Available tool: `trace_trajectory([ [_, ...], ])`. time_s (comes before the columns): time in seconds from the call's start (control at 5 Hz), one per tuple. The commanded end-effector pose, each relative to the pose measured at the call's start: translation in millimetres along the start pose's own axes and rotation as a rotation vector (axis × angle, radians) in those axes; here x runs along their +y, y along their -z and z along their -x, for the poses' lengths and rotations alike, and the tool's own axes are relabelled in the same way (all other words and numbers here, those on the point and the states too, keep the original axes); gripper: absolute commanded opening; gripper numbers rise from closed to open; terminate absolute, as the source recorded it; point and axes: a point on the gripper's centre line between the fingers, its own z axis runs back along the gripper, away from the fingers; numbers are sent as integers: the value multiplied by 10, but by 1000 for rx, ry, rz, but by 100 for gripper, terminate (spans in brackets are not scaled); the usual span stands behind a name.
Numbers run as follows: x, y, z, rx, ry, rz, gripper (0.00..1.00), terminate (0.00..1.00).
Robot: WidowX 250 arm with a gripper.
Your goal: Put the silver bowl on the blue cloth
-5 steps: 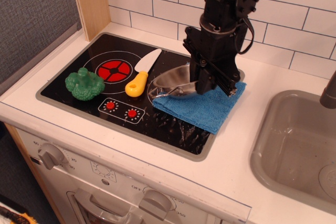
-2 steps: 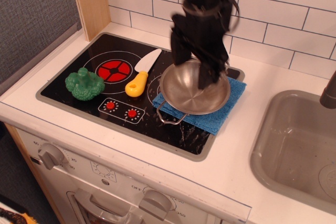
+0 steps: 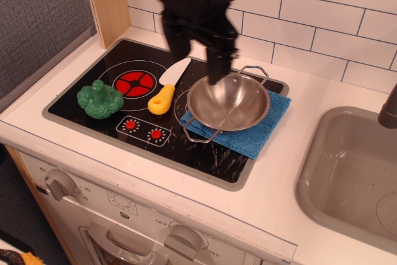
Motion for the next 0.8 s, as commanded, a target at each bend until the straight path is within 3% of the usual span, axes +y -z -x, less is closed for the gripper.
trace_trajectory([
  [0.0,108,-43,200,2,-99,46,100,0],
  [0.2,119,31,287,46,-44,-9,100,0],
  [0.4,119,31,287,46,-44,-9,100,0],
  [0.6,119,31,287,46,-44,-9,100,100],
])
